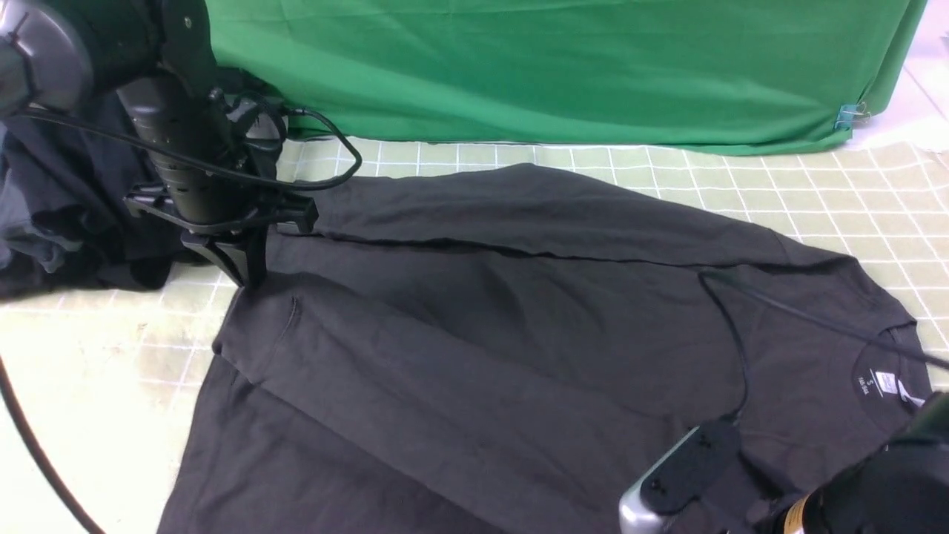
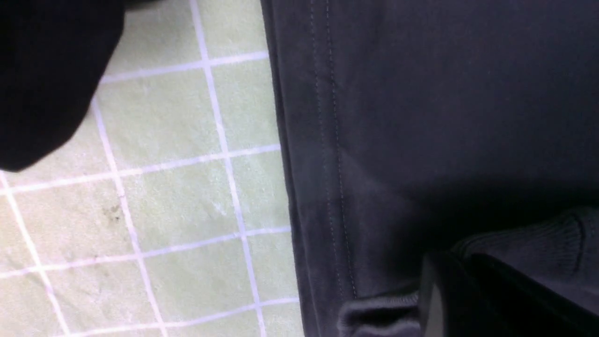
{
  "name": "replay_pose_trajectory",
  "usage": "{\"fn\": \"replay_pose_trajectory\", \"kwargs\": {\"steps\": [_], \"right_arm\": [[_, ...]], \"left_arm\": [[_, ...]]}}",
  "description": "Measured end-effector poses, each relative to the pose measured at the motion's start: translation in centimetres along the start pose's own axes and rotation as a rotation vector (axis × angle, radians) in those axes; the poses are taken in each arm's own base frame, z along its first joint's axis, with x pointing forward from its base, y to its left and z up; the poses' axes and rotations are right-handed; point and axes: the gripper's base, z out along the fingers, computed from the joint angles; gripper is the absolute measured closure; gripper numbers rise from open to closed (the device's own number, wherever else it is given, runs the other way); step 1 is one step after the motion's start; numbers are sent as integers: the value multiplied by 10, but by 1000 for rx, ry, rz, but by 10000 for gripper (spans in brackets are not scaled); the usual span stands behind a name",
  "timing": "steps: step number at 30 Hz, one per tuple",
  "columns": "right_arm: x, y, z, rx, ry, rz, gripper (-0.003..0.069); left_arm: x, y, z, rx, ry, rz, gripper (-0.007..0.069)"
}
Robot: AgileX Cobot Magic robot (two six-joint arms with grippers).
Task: Fold a long-sleeved shirt over a green coffee tablecloth.
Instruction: 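Fold the left side of the black T-shirt inward over its body, then grab the top left corner of the dark shirt with the left gripper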
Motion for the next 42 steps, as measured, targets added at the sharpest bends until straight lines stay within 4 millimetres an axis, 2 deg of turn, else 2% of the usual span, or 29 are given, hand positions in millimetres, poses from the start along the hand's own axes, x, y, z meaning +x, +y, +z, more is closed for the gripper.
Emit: {"fn": "replay_pose_trajectory", "kwargs": {"steps": [5,8,14,16,21,23,25,26,28,29,30,31,34,36,39,42], "right_arm": [[2,4,1,-5,-4,-5,361],[2,5,0,-7,-9,5,275],[2,7,-14,-17,-40,32,297],[2,8,-27,-17,-79,36,323],[5,4,-55,45,-159,50,348],[12,-2,-68,116,-184,61,351],[16,-5,-73,147,-186,80,352],[22,-9,-81,198,-189,83,354],[25,-11,-85,213,-195,93,354],[27,-12,-89,224,-215,98,354],[28,-12,-90,226,-220,102,354],[29,-13,-93,226,-236,108,354],[30,-12,-97,221,-266,115,354],[30,-12,-98,217,-280,117,354],[28,-12,-98,210,-301,121,354],[26,-11,-99,204,-319,119,354]], "left_arm": [[0,0,0,-5,2,2,617],[0,0,0,-5,2,2,617],[0,3,2,-28,7,10,608],[-1,3,8,-33,20,12,577],[-1,6,9,-65,23,25,454],[-2,8,8,-89,18,14,368],[-2,9,5,-98,10,6,314],[-4,9,0,-102,-10,-7,259],[-6,9,-6,-102,-29,-23,224],[-9,9,-16,-100,-65,-55,188],[-10,9,-17,-100,-70,-60,185],[-15,9,-31,-96,-120,-105,164],[-22,9,-49,-81,-202,-194,158],[-28,8,-53,-54,-262,-246,163],[-34,8,-52,-7,-320,-289,181],[-46,5,-39,49,-362,-314,197]]}}
